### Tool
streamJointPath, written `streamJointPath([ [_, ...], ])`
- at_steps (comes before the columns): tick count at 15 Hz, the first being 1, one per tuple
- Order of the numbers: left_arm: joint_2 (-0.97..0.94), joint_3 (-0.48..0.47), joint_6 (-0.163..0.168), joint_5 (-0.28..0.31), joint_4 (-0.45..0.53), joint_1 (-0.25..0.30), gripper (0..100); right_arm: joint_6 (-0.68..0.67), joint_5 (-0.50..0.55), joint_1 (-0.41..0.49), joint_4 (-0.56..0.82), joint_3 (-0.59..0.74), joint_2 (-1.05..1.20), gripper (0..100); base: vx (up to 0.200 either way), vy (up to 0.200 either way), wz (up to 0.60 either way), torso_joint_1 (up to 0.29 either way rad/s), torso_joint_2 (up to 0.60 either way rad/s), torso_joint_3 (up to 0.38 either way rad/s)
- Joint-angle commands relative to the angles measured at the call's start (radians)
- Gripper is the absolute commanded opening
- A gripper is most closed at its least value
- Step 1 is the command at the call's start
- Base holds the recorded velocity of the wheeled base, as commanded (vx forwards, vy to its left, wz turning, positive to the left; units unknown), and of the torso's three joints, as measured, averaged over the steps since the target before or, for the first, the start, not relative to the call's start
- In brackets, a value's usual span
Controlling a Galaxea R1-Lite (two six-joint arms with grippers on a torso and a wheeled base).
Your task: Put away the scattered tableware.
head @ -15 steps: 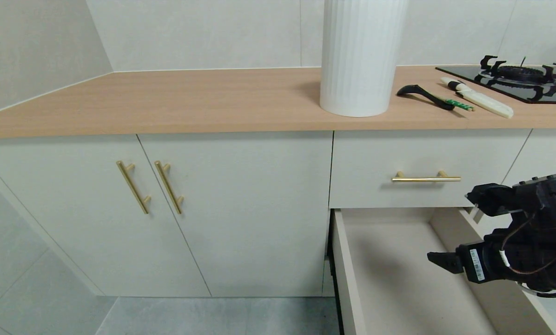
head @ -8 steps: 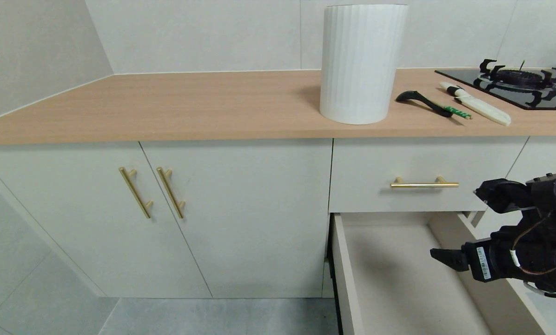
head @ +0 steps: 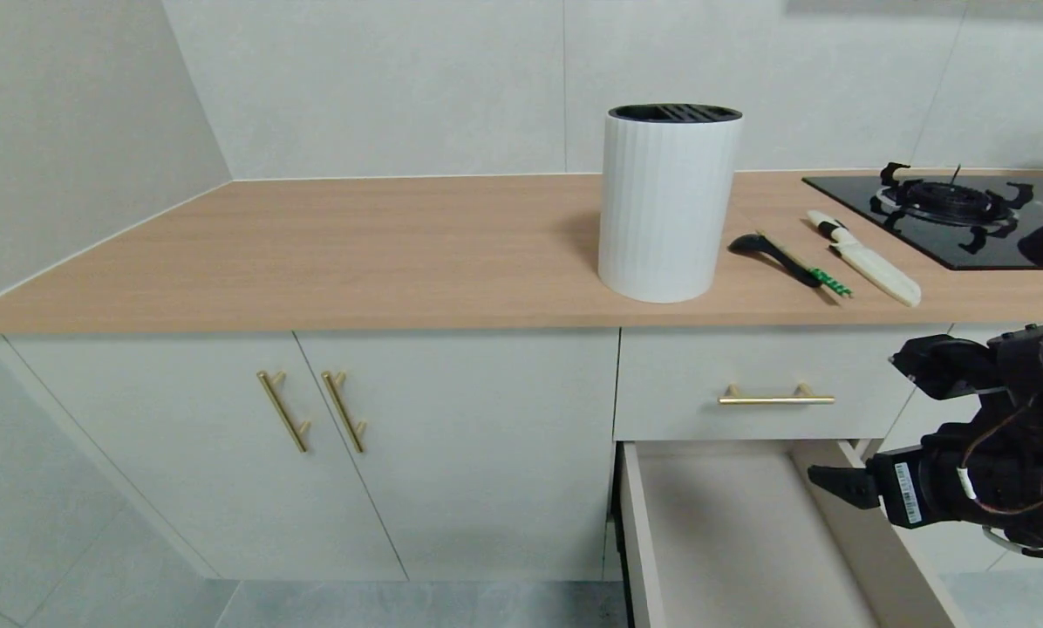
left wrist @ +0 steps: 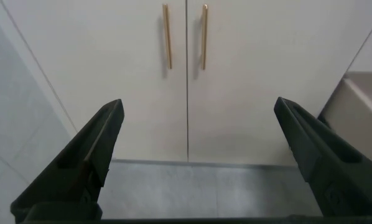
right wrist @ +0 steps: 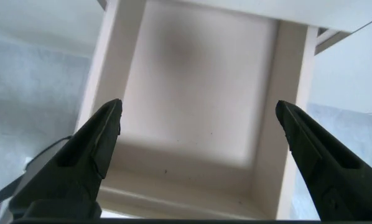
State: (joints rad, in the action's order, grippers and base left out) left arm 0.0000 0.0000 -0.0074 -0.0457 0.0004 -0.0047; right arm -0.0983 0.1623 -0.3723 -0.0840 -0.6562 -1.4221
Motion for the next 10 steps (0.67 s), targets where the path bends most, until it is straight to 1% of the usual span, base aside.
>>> streamJointPath([
  [1, 0.0, 0.0, 0.0, 0.0, 0.0, 0.0, 100, 0.0, 0.0, 0.0, 0.0, 0.0, 0.0, 100, 0.0, 0.0, 0.0, 0.198, -0.49, -0.29],
  [7, 0.0, 0.0, 0.0, 0.0, 0.0, 0.0, 100, 0.003, 0.011, 0.0, 0.0, -0.003, 0.005, 100, 0.0, 0.0, 0.0, 0.191, -0.46, -0.267],
  [10, 0.0, 0.0, 0.0, 0.0, 0.0, 0.0, 100, 0.028, 0.011, 0.0, 0.0, -0.036, 0.0, 100, 0.0, 0.0, 0.0, 0.051, -0.12, -0.067],
])
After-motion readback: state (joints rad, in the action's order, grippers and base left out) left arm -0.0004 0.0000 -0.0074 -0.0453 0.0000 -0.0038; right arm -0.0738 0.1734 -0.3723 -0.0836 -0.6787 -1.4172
